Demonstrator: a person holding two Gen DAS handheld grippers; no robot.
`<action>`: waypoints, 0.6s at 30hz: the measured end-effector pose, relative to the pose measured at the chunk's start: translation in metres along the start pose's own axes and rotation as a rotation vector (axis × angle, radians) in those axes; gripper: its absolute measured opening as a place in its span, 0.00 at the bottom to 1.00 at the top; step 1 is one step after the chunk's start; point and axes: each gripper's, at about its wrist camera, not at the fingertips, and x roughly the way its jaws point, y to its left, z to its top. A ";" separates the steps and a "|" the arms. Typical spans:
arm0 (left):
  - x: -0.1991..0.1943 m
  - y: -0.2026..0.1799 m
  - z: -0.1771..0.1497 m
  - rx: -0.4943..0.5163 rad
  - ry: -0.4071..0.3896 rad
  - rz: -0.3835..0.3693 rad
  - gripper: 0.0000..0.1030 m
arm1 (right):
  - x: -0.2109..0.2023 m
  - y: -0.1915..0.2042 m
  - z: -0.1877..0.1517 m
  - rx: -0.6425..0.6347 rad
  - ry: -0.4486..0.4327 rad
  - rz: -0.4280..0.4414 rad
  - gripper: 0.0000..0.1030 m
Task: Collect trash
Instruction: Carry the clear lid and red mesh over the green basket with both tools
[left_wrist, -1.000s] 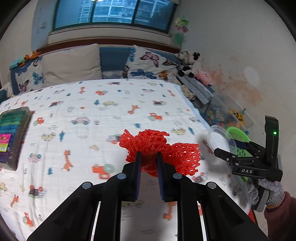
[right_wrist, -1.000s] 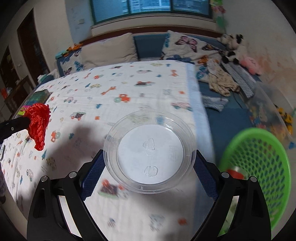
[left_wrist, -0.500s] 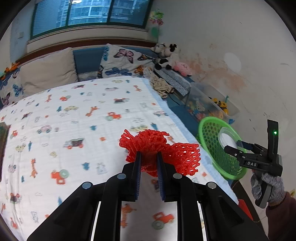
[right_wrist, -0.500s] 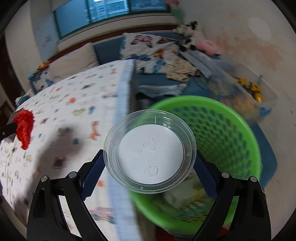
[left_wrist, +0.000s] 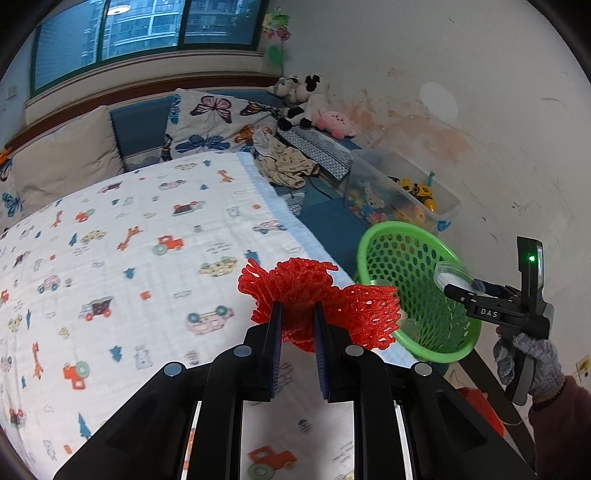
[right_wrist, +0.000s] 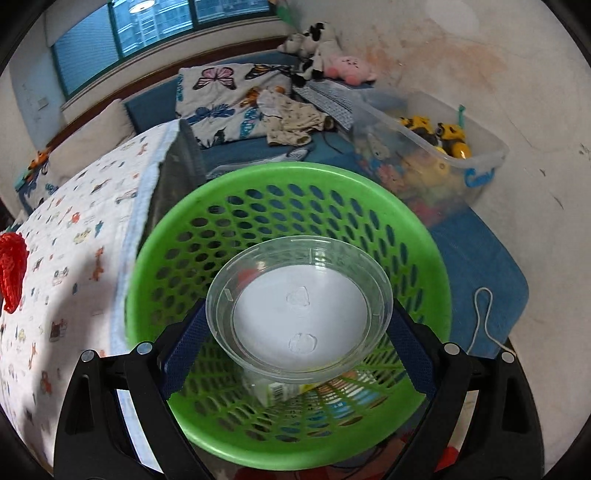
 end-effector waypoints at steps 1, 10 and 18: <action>0.002 -0.004 0.001 0.007 0.002 -0.005 0.16 | -0.001 -0.004 0.000 0.008 -0.003 -0.004 0.90; 0.020 -0.037 0.011 0.056 0.018 -0.031 0.16 | -0.021 -0.021 -0.001 0.040 -0.045 -0.005 0.91; 0.041 -0.071 0.018 0.101 0.041 -0.058 0.16 | -0.047 -0.031 -0.005 0.049 -0.086 -0.004 0.91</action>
